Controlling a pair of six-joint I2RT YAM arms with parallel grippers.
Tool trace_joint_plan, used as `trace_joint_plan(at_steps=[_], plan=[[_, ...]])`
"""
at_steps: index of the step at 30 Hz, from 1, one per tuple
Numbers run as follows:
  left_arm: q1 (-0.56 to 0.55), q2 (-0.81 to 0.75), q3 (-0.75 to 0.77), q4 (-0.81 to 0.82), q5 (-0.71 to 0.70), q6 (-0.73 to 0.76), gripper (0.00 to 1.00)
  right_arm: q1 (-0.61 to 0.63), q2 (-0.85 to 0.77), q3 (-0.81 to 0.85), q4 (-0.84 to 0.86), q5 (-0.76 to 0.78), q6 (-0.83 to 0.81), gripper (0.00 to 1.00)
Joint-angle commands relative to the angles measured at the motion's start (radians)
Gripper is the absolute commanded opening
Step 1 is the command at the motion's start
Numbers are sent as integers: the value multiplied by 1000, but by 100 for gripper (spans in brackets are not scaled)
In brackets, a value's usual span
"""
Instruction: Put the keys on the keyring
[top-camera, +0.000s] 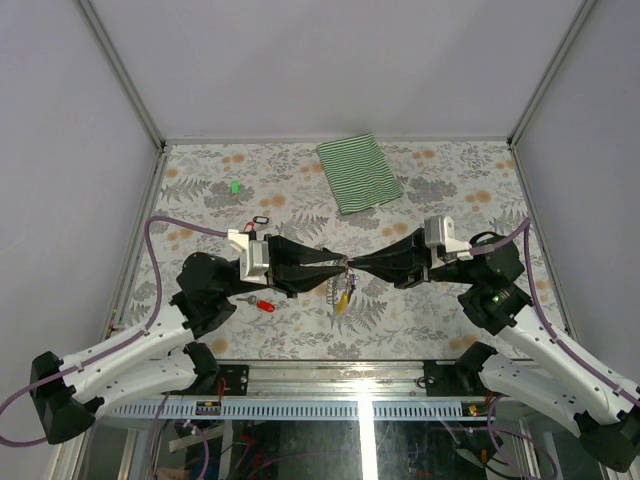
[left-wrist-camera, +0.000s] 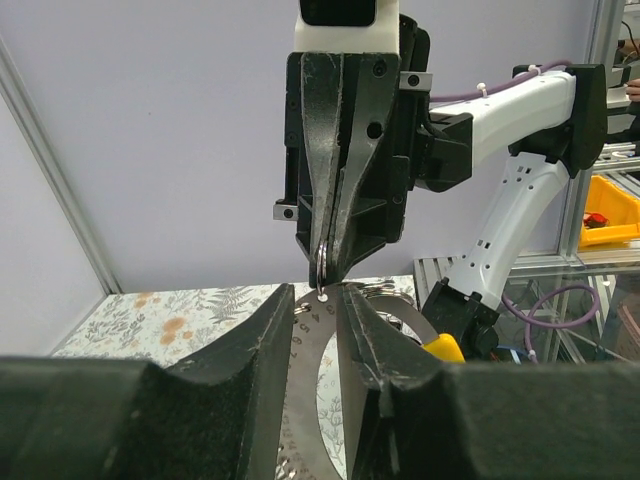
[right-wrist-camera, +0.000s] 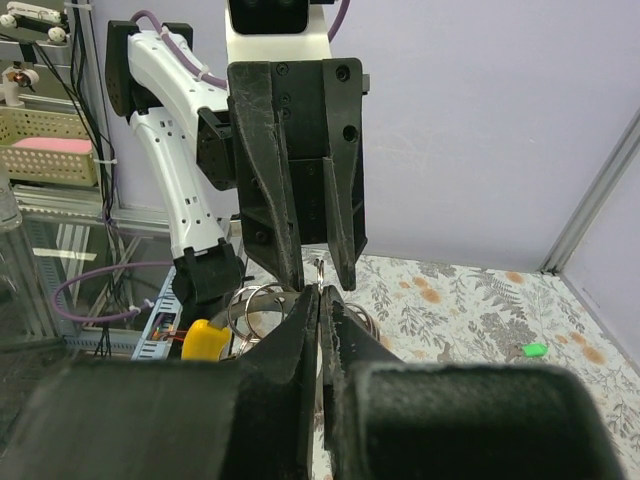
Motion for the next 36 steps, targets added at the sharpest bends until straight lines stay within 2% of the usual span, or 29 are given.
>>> trace_joint_plan(at_steps=[1, 17, 22, 25, 27, 36], plan=[[6, 5, 33, 85, 11, -15, 24, 8, -6, 24, 56, -18, -9, 0], [6, 27, 51, 63, 19, -21, 21, 8, -6, 30, 37, -28, -16, 0], [6, 35, 62, 58, 28, -25, 12, 8, -7, 30, 22, -27, -25, 0], [6, 39, 72, 39, 37, -23, 3, 7, -6, 31, 13, -25, -30, 0], [6, 38, 80, 21, 39, -17, 0, 7, -7, 32, 4, -23, -39, 0], [6, 27, 146, -174, 89, 67, 0, 8, -36, 47, -105, 14, -126, 5]])
